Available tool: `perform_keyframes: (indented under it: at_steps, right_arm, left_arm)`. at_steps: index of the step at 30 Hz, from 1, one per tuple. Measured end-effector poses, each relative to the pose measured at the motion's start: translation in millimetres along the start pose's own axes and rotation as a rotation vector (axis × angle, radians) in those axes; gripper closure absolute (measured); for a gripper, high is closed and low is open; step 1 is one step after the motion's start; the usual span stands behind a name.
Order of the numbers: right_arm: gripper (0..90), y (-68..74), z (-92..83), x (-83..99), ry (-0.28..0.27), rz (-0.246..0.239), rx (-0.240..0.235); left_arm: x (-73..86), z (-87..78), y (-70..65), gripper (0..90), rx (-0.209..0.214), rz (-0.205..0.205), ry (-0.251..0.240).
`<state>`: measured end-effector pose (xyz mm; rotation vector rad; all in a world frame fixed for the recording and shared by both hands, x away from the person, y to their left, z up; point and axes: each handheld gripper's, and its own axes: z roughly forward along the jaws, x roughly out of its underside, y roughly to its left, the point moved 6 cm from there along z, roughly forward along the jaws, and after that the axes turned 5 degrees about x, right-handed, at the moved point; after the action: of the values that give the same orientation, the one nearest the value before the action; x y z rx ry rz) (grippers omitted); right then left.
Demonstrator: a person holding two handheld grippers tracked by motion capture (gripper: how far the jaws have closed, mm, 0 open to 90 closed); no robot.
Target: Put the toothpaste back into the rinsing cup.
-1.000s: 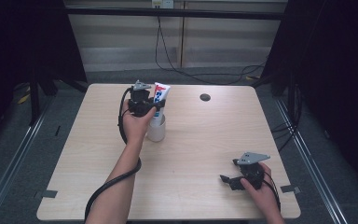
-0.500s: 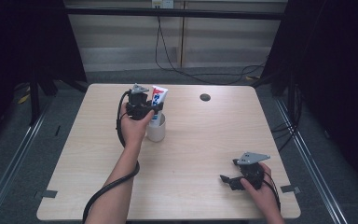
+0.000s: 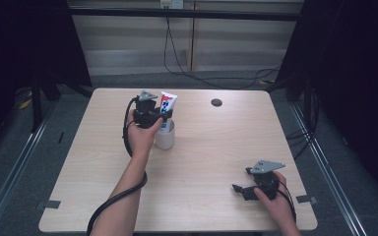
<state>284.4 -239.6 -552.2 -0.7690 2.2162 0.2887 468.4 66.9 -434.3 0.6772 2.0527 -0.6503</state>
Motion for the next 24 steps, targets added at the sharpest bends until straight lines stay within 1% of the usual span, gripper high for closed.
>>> perform_keyframes:
  at_steps: [6,10,14,22,24]
  right_arm:
    - [14.9,0.0,0.0,0.0,0.000,0.000,0.000]
    - [14.9,0.0,0.0,0.0,0.000,0.000,-0.001]
    - [14.9,0.0,0.0,0.0,0.000,0.000,0.000]
    - [15.0,0.0,0.0,0.0,0.000,0.000,0.000]
    - [14.9,0.0,0.0,0.0,0.000,0.000,0.000]
  left_arm:
    - [3.9,0.6,-1.1,60.9,0.004,0.007,0.011]
    - [6.4,-0.4,0.0,60.9,0.006,0.003,0.014]
    - [8.5,-1.1,0.5,60.7,0.002,-0.002,0.018]
    - [11.7,-1.0,0.1,60.6,0.002,0.004,0.030]
    - [12.5,-1.2,0.0,60.5,-0.003,0.006,0.030]
